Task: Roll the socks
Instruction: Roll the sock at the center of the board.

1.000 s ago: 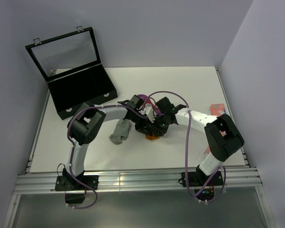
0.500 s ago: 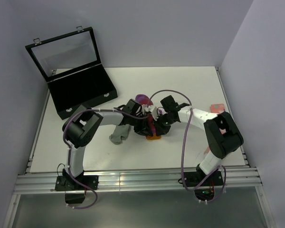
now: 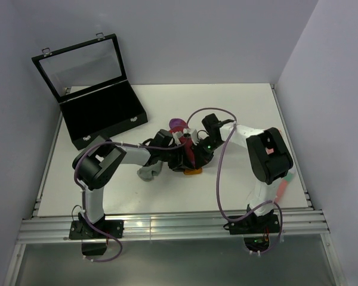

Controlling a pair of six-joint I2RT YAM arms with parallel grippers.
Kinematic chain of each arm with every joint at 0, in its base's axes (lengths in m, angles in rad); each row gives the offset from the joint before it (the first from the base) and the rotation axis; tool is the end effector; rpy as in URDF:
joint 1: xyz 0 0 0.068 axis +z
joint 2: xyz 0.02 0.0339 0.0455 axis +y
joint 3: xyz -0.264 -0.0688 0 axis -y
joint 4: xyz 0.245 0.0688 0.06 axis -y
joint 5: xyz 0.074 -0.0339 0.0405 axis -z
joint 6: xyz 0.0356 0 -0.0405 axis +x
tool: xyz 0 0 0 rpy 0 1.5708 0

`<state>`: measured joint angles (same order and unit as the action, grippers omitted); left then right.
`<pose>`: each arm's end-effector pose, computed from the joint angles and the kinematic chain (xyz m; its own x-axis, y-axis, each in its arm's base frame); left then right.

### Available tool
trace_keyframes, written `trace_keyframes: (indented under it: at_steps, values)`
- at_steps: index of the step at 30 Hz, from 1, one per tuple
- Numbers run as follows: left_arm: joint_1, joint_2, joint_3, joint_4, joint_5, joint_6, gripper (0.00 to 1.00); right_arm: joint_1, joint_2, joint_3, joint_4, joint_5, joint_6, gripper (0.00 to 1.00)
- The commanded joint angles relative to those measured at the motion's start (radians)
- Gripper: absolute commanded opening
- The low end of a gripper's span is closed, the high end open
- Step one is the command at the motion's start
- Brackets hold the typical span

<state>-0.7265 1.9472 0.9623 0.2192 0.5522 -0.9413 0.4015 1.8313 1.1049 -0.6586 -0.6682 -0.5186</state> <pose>0.2699 -0.2649 0.1158 -0.9906 -0.0403 -0.1306 0.0806 0.5989 -0.7968 0.2950 0.1492 0.1505 -0.5814 -0.6695 -0.4623 -0.8063 0.3983 0.4373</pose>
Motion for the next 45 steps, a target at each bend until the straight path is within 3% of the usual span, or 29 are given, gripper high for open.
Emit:
trace_keyframes:
  at_steps: [1, 7, 32, 39, 45]
  values:
    - [-0.01, -0.024, -0.054, 0.043, -0.138, 0.075, 0.41, -0.038, 0.052, 0.029, -0.07, 0.084, 0.043, 0.09]
    - [-0.019, -0.036, -0.085, 0.117, -0.149, 0.116, 0.48, -0.046, 0.089, 0.065, -0.098, 0.102, 0.065, 0.08]
    - [-0.054, -0.05, -0.085, 0.042, -0.225, 0.283, 0.43, -0.098, 0.178, 0.122, -0.142, 0.084, 0.114, 0.07]
    - [-0.054, -0.079, -0.096, 0.078, -0.19, 0.312, 0.54, -0.098, 0.187, 0.125, -0.139, 0.096, 0.121, 0.07]
    - [-0.045, -0.088, -0.085, 0.074, -0.187, 0.364, 0.53, -0.099, 0.191, 0.145, -0.159, 0.096, 0.124, 0.05]
